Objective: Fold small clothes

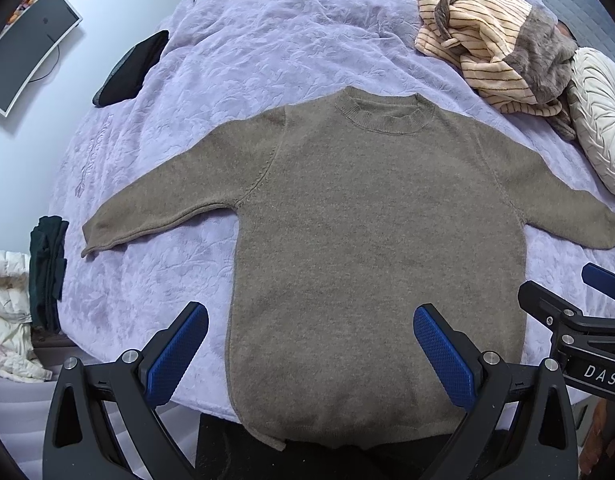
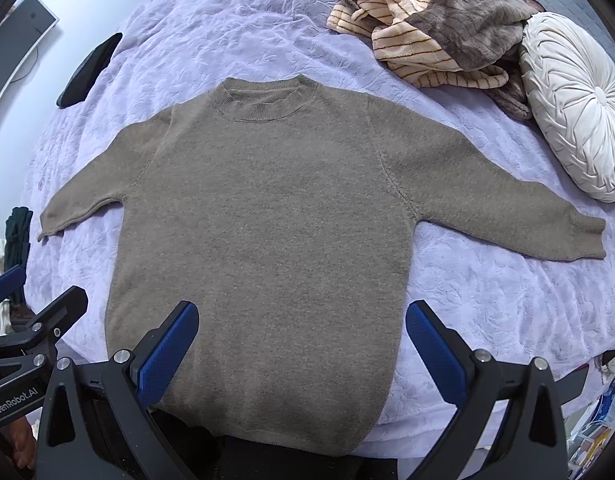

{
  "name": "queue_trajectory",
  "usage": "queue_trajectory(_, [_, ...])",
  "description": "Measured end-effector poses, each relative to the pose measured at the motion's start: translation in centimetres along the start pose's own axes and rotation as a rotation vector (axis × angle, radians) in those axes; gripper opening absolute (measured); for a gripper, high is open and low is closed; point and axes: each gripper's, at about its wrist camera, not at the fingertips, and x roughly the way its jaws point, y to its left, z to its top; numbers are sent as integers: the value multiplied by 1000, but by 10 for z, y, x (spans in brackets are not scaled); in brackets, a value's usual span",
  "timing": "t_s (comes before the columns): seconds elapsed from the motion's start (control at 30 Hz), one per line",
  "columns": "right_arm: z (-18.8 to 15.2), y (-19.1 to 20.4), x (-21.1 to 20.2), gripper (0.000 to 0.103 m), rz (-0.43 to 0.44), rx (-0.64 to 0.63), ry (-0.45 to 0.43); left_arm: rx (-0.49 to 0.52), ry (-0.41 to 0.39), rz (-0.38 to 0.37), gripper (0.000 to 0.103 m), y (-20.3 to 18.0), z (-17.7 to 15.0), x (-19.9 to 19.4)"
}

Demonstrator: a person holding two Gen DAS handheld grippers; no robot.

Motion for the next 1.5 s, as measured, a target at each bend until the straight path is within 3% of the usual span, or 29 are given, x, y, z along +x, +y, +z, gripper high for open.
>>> queue_trajectory(0.23, [-3, -2, 1, 103, 0, -3, 10, -10, 11, -25, 103, 1, -6, 2])
queue_trajectory(0.7, [-4, 4, 6, 103, -19, 14, 33, -33, 38, -163, 103, 11, -7, 23])
queue_trajectory(0.93, [-1, 6, 15, 103, 19, 81, 50, -35, 53, -295, 103, 24, -4, 44])
queue_trajectory(1.1, [5, 29, 30, 103, 18, 78, 85, -194, 65, -369, 103, 86, 3, 77])
queue_trajectory(1.4, [21, 130, 76, 103, 60, -14, 157, -534, -2, -264, 103, 267, 16, 160])
queue_trajectory(1.5, [23, 166, 93, 103, 89, -58, 181, -680, -7, -286, 103, 316, 10, 193])
